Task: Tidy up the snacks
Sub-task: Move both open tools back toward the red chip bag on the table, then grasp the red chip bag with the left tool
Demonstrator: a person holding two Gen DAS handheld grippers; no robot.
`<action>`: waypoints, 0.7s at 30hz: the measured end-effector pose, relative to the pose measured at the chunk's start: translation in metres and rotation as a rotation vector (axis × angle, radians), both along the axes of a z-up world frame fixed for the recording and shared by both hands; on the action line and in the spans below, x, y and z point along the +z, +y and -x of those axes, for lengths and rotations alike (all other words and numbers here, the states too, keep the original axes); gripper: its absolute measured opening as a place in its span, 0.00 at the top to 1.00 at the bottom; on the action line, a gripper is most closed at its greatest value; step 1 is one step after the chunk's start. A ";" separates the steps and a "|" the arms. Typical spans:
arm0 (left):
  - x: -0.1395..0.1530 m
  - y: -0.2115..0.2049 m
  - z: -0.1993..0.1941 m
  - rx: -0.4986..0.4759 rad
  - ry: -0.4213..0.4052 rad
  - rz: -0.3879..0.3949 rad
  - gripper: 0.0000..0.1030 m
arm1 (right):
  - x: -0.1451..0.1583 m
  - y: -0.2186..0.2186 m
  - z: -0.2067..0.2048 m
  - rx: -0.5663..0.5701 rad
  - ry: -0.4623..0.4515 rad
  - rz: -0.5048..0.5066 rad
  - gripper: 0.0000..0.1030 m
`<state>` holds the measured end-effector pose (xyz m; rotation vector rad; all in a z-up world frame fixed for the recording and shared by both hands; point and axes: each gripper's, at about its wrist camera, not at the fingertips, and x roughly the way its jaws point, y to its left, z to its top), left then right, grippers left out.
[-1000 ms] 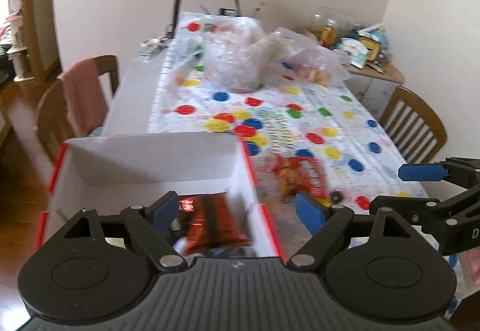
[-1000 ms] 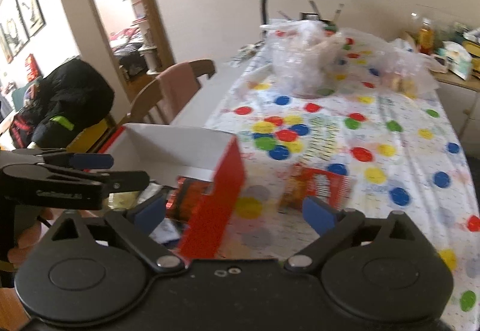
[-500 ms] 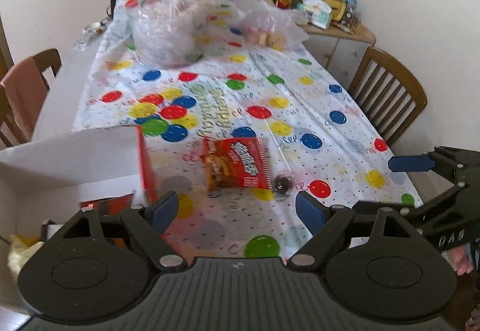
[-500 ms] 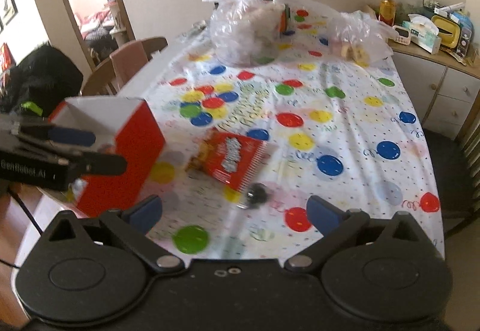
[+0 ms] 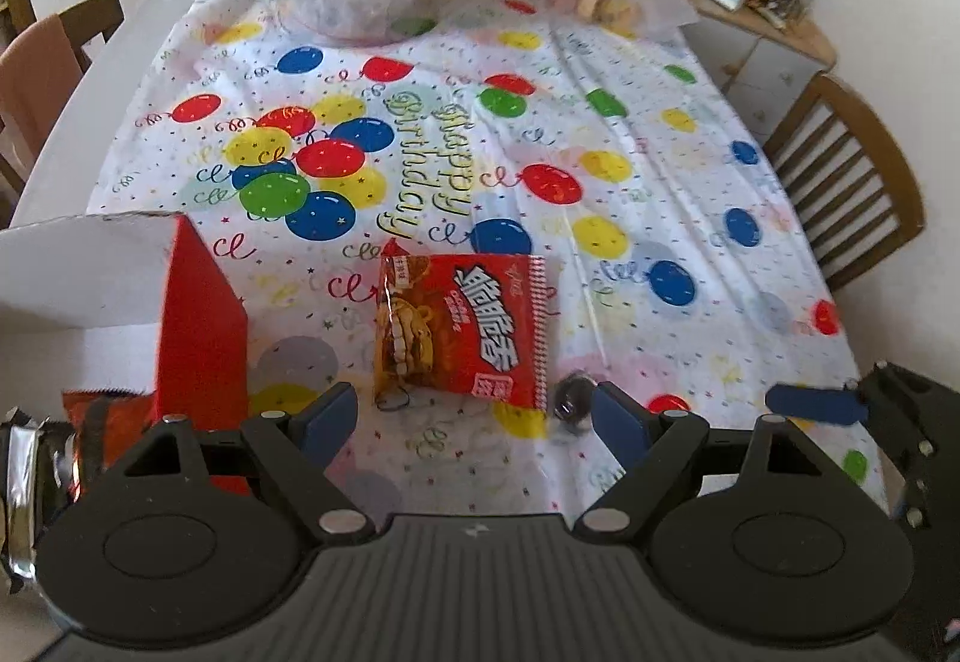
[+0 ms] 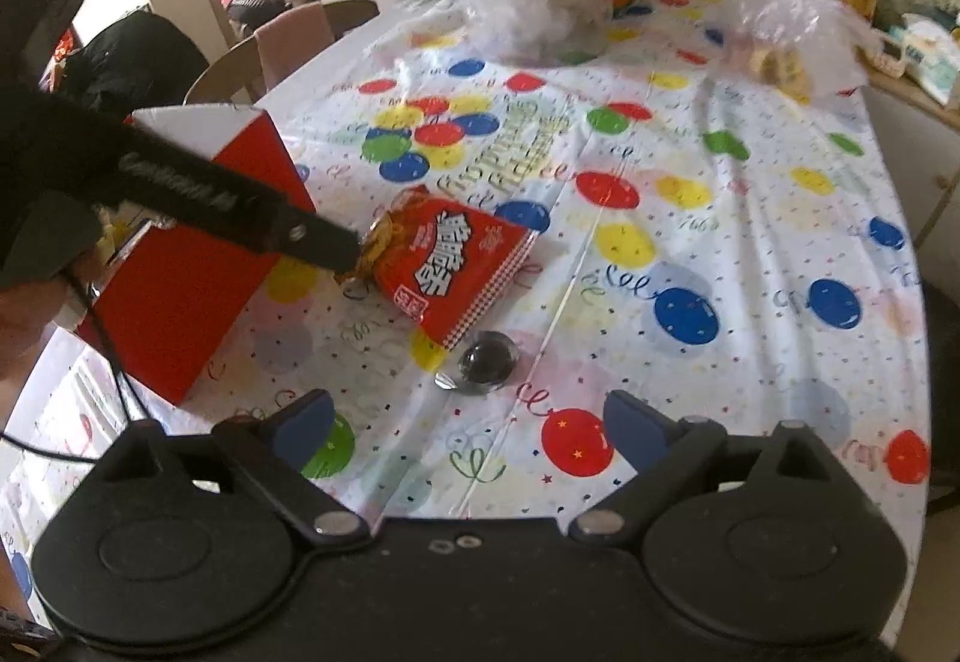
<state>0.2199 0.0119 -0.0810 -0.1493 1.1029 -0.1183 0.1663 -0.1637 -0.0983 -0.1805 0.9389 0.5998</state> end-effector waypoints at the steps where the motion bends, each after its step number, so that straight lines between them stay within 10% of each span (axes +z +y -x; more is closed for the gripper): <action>1: -0.004 -0.001 -0.006 0.006 0.011 -0.005 0.17 | -0.003 0.000 -0.003 0.005 0.001 -0.002 0.08; 21: -0.068 0.007 -0.083 0.023 0.179 0.020 0.17 | -0.055 0.036 -0.058 0.088 0.084 0.006 0.36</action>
